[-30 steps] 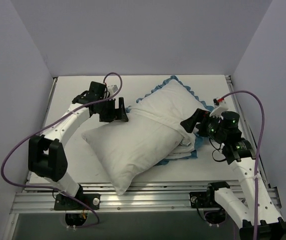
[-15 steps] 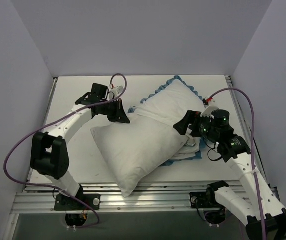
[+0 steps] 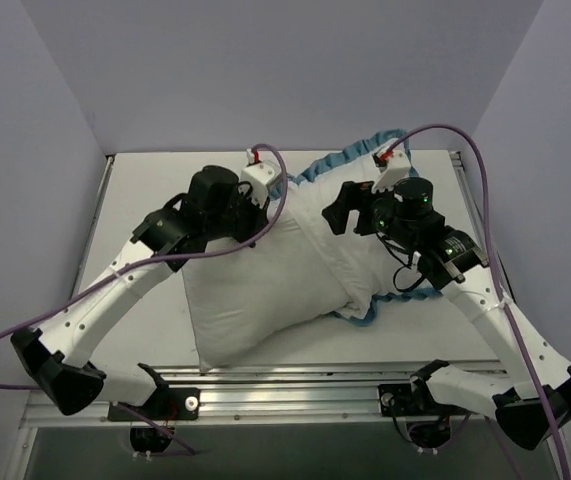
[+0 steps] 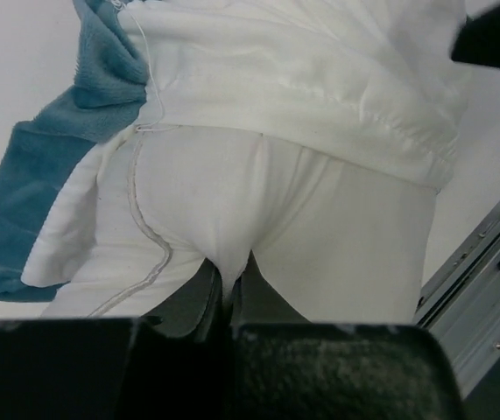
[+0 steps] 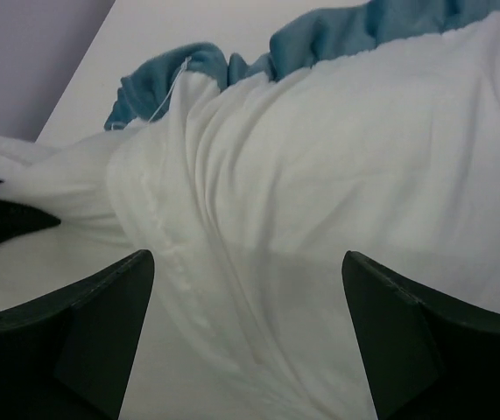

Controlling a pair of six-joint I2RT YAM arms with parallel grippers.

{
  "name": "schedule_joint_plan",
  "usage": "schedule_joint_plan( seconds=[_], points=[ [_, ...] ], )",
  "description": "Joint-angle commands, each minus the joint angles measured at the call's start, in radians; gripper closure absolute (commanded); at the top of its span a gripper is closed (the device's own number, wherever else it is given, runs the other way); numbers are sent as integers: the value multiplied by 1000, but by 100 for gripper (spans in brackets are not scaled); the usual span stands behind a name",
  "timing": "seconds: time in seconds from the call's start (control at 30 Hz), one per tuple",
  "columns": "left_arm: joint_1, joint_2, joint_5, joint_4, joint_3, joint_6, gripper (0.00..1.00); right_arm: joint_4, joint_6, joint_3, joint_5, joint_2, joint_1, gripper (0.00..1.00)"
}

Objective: Remove the pillowcase from the pillow

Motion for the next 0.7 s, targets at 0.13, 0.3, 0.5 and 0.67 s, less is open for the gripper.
schedule_joint_plan(
  seconds=[0.13,0.3,0.5,0.67],
  points=[
    [-176,-168,-298,143,-161,122,98,46,-83,116,209,171,182,17],
    [-190,-191,-342,144,-207,110,98,34,-111,125,313,243,291,17],
    [-191,-220,-345,166,-227,95,98,20,-135,103,373,291,328,31],
    [-191,-244,-344,163,-238,81,98,24,-143,64,435,331,328,56]
  ],
)
